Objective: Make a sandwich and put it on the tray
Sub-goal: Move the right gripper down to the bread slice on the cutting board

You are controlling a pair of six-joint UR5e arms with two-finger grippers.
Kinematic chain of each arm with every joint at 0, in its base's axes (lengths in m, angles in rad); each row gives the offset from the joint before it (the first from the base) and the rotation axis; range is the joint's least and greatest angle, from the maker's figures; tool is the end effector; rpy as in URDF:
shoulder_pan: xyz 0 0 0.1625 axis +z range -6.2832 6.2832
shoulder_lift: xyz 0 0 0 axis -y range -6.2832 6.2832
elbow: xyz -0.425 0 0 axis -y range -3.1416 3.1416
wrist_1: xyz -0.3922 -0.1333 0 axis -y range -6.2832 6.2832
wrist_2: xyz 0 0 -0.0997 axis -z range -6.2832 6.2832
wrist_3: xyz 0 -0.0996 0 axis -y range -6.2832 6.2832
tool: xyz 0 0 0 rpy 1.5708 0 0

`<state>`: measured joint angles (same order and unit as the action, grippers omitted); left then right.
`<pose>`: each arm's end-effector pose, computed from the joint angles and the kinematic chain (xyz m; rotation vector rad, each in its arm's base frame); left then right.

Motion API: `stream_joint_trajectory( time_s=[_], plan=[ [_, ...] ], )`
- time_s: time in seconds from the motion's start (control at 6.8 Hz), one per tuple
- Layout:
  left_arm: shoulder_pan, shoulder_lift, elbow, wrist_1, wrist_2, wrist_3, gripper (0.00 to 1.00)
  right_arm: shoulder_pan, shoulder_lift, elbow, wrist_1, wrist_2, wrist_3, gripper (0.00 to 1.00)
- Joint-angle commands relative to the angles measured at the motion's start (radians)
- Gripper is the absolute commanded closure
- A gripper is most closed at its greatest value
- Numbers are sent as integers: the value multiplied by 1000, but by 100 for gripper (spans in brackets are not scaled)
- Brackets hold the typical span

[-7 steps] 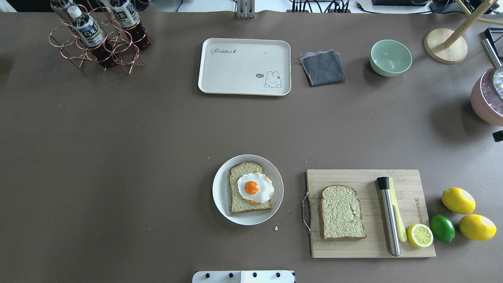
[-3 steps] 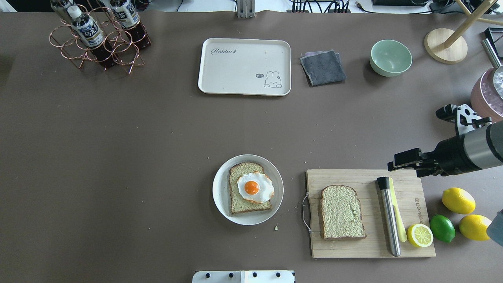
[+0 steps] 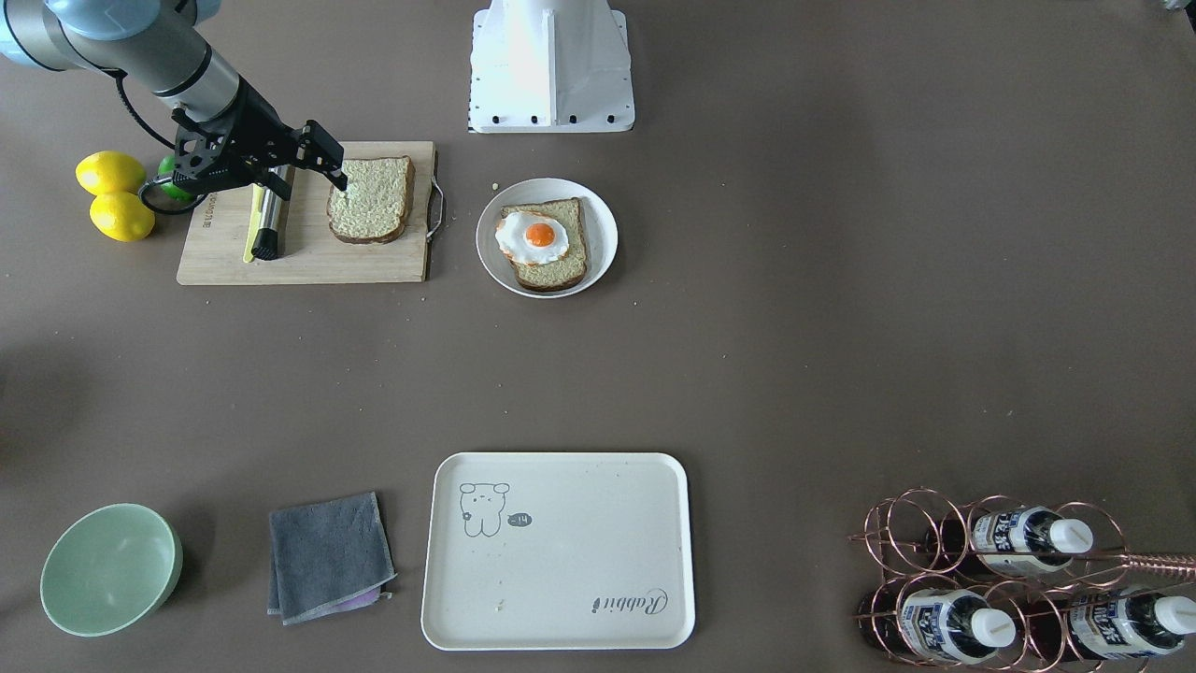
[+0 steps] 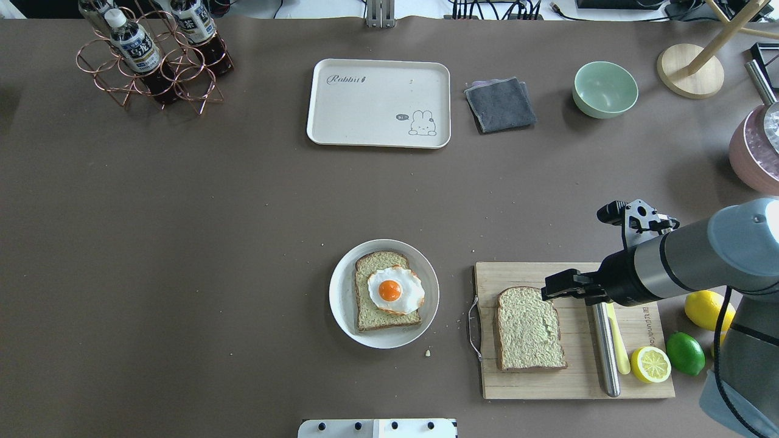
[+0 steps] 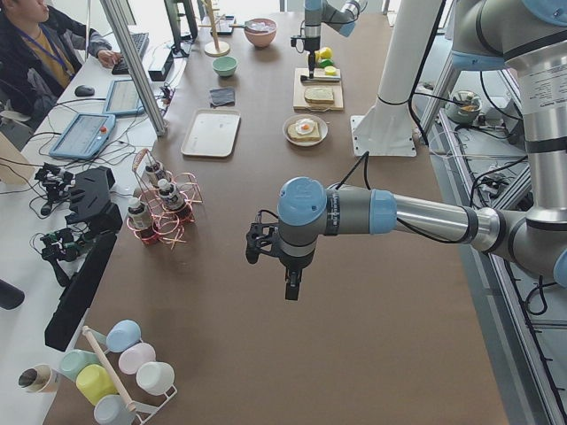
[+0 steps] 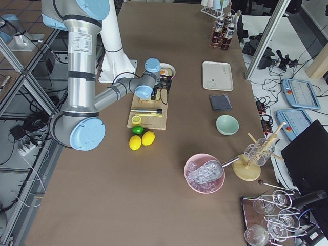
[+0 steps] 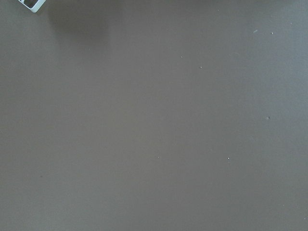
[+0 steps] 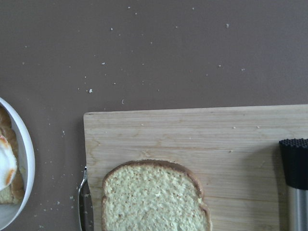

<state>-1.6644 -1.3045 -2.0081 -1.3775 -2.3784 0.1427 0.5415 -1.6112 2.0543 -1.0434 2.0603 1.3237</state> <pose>-0.0959 -0.3654 0.5768 0.0743 0.8045 0.0374 -0.3548 -0.3143 0.3864 -0.0504 -1.0477 0.0295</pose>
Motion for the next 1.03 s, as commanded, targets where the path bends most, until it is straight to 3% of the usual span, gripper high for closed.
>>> stream_joint_trajectory(
  time_s=[0.0, 0.74, 0.88],
  plan=[
    [0, 1, 8, -8, 1, 0, 2, -31, 20, -12, -44, -15, 2, 15],
    [-6, 28, 2, -34, 1, -2, 2, -74, 22, -66, -37, -32, 6, 23],
    [-6, 28, 0, -34, 1, 0, 2, -81, 17, -66, -35, -32, 6, 30]
  ],
)
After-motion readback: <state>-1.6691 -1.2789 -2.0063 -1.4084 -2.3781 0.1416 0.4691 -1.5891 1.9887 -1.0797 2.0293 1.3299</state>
